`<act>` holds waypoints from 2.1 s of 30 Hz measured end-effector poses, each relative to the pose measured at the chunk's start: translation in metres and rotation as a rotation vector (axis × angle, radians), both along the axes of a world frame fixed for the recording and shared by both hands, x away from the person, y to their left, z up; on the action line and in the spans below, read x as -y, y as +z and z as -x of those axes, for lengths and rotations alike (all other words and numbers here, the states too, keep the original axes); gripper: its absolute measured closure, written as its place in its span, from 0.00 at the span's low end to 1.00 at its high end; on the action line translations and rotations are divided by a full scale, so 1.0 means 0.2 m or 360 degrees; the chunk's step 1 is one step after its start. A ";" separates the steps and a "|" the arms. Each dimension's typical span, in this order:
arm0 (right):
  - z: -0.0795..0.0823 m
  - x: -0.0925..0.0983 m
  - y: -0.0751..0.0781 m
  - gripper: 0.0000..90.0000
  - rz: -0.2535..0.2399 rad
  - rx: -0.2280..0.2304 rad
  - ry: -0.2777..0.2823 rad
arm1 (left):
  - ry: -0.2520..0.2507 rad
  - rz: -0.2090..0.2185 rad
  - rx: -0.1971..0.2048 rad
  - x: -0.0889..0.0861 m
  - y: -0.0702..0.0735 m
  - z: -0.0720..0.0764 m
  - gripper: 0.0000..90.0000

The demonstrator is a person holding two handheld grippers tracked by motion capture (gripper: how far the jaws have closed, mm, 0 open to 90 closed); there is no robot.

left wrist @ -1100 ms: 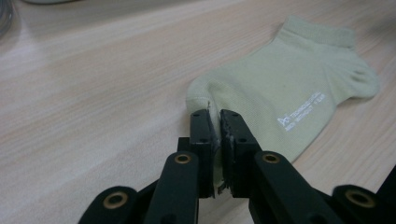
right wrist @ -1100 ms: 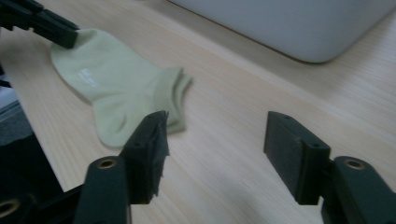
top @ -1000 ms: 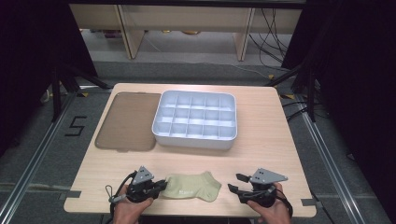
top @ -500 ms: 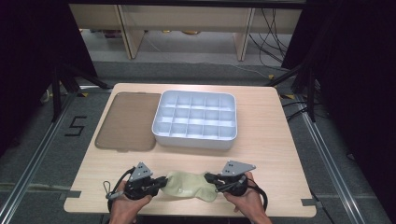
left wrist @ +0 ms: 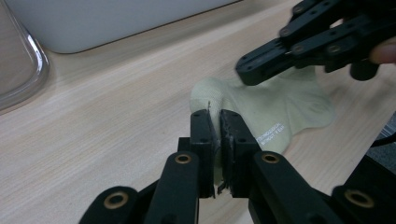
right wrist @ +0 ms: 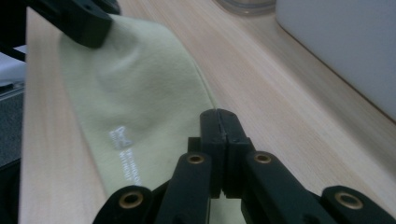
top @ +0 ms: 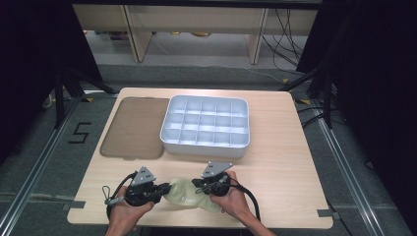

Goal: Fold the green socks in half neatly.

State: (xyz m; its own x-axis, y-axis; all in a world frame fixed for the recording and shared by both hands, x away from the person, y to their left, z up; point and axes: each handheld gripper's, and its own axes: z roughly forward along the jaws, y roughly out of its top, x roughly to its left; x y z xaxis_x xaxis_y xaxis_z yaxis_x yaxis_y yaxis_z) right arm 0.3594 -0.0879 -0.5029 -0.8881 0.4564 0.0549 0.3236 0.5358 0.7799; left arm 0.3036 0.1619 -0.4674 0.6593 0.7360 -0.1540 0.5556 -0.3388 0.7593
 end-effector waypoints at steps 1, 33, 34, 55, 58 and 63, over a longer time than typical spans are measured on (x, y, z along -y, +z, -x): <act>0.00 0.00 0.00 1.00 0.0000 0.0000 0.0000 | 0.0000 0.0000 0.0000 0.00 0.00 0.00 0.93; 0.13 0.04 -0.01 0.99 -0.0007 -0.0176 0.0142 | -0.0041 0.0098 0.0055 0.12 0.05 -0.03 0.93; 0.13 0.07 0.02 0.99 -0.0020 -0.0165 0.0105 | -0.0056 0.0091 0.0050 0.12 0.05 -0.02 0.93; 0.11 0.35 -0.01 0.99 0.0168 -0.0144 -0.0098 | -0.0164 0.0155 0.0085 0.33 0.10 -0.03 0.93; 0.11 0.37 -0.01 0.99 0.0156 -0.0136 -0.0093 | -0.0194 0.0123 0.0079 0.40 0.07 -0.03 0.93; 0.09 0.38 -0.02 0.99 0.0110 -0.0150 -0.0070 | -0.0239 0.0062 0.0041 0.44 0.01 -0.06 0.93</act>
State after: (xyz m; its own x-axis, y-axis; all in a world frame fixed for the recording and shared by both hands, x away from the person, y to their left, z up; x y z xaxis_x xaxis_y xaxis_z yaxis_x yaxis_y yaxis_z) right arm 0.3423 -0.1647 -0.5066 -0.8595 0.5004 0.1040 0.4179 0.5710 0.7067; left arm 0.3165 0.0741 -0.4652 0.7656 0.6225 -0.1623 0.4810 -0.3866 0.7869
